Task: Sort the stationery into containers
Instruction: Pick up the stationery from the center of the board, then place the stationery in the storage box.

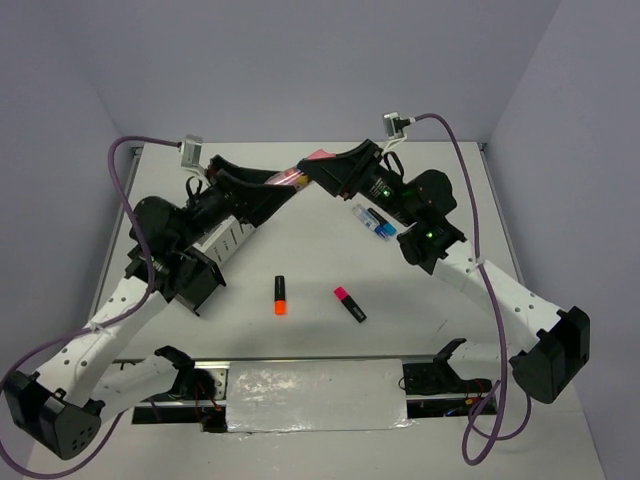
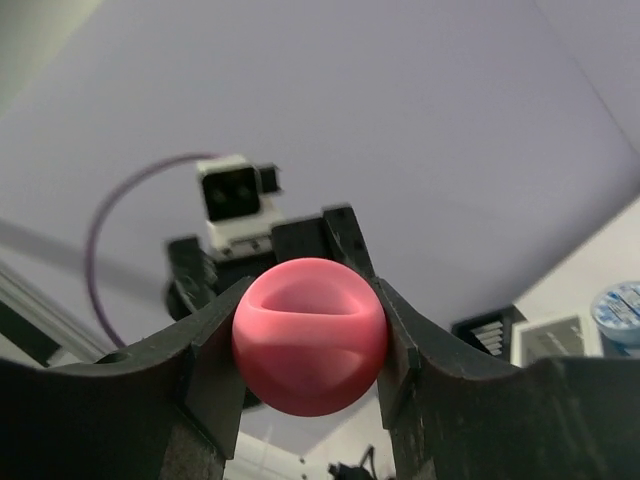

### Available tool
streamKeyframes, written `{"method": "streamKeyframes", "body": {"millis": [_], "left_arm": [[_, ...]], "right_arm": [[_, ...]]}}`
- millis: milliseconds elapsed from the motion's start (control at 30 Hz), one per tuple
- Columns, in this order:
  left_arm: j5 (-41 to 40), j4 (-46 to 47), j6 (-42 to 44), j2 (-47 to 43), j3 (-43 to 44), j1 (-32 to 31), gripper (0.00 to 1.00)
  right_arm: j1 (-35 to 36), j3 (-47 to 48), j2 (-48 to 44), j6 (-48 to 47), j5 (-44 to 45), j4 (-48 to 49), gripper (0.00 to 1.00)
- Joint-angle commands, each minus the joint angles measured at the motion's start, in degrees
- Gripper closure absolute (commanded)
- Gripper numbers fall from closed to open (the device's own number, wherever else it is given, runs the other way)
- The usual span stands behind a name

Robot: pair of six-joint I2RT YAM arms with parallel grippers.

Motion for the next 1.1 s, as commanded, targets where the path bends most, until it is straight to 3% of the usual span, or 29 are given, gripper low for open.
{"method": "streamKeyframes", "body": {"millis": [0, 33, 67, 100, 133, 167, 267, 333, 633, 800, 1067], "left_arm": [[-7.0, -21.7, 9.8, -0.1, 9.0, -0.3, 0.01], [-15.4, -29.2, 14.9, 0.4, 15.6, -0.3, 0.01], [-21.6, -47.1, 16.6, 2.2, 19.4, -0.3, 0.01], [-27.6, -55.8, 17.7, 3.4, 23.5, -0.3, 0.01], [-42.7, -64.4, 18.3, 4.4, 31.7, -0.2, 0.01], [-50.5, -80.5, 17.4, 5.7, 35.5, -0.2, 0.01], [-73.5, -97.6, 12.3, 8.4, 45.7, -0.2, 0.01], [-78.8, -103.8, 11.9, 7.6, 47.0, -0.1, 0.01], [-75.6, -105.5, 15.9, 7.3, 49.9, 0.6, 0.01], [-70.8, -103.2, 17.5, 4.0, 48.1, 0.7, 0.01], [-65.5, -99.5, 20.2, -1.1, 44.9, 0.7, 0.01]], "right_arm": [[-2.3, 0.9, -0.1, -6.2, -0.9, -3.6, 1.00], [-3.1, 1.9, 0.6, -7.9, -0.8, -6.0, 1.00], [-3.6, 3.1, 1.4, -12.2, 0.1, -12.5, 1.00], [-4.0, 4.7, 2.5, -15.0, 1.0, -15.8, 1.00], [-3.9, 8.2, 5.3, -17.5, 2.1, -19.2, 1.00], [-3.7, 9.9, 7.0, -21.0, 3.0, -24.1, 1.00], [-1.1, 12.5, 13.3, -22.0, 5.6, -24.3, 1.00], [2.8, 14.9, 18.1, -22.3, 8.1, -23.7, 1.00], [13.0, 37.0, 38.8, -28.1, 14.3, -29.4, 1.00], [14.3, 49.3, 48.5, -32.6, 15.6, -35.5, 1.00], [14.6, 58.3, 56.9, -36.6, 11.3, -38.5, 1.00]]}}
